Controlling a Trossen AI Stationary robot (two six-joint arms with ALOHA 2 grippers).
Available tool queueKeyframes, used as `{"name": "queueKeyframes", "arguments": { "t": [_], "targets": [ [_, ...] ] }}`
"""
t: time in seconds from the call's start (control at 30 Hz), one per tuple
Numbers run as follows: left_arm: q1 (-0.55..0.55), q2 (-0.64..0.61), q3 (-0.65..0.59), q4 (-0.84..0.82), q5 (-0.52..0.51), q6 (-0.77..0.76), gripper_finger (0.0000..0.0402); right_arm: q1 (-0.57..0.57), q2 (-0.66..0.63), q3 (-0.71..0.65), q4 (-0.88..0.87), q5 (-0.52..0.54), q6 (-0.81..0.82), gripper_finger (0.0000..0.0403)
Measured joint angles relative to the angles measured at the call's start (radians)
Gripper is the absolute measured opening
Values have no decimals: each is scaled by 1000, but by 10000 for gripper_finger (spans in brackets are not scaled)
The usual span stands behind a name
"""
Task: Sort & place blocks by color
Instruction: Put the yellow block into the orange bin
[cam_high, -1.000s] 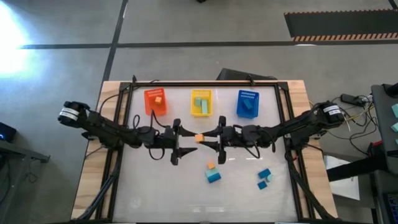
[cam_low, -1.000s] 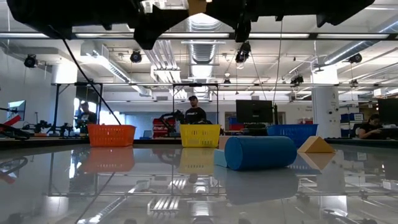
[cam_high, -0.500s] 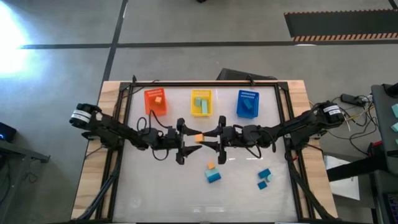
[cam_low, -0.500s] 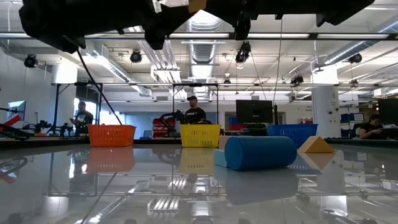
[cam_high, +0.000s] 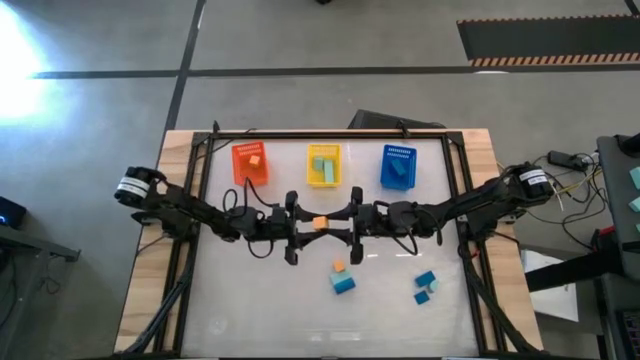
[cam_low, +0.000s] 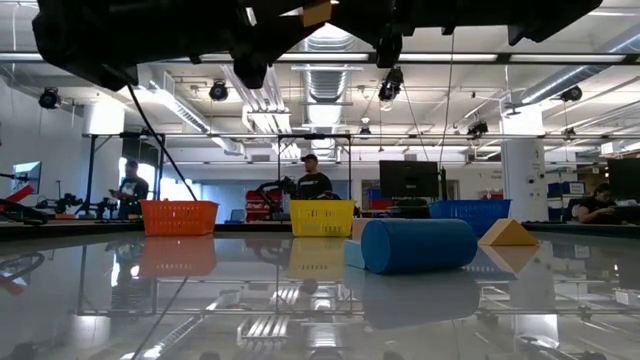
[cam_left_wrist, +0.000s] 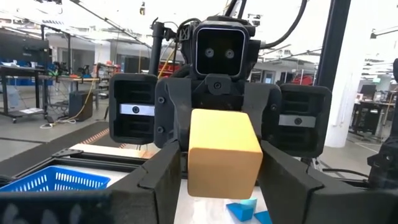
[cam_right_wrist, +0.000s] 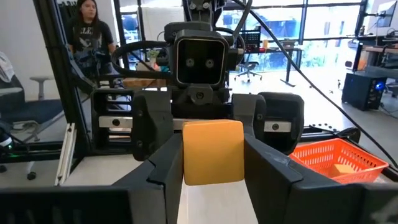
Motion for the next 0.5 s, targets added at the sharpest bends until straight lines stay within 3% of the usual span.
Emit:
{"name": "queueKeyframes", "arguments": {
  "t": [0.17,0.5],
  "targets": [
    [0,0,1,-2,-5,-4,163,0,0,0,-4,1,20,163],
    [0,-1,3,-3,-12,-3,163,0,0,4,-12,4,29,163]
  ]
}}
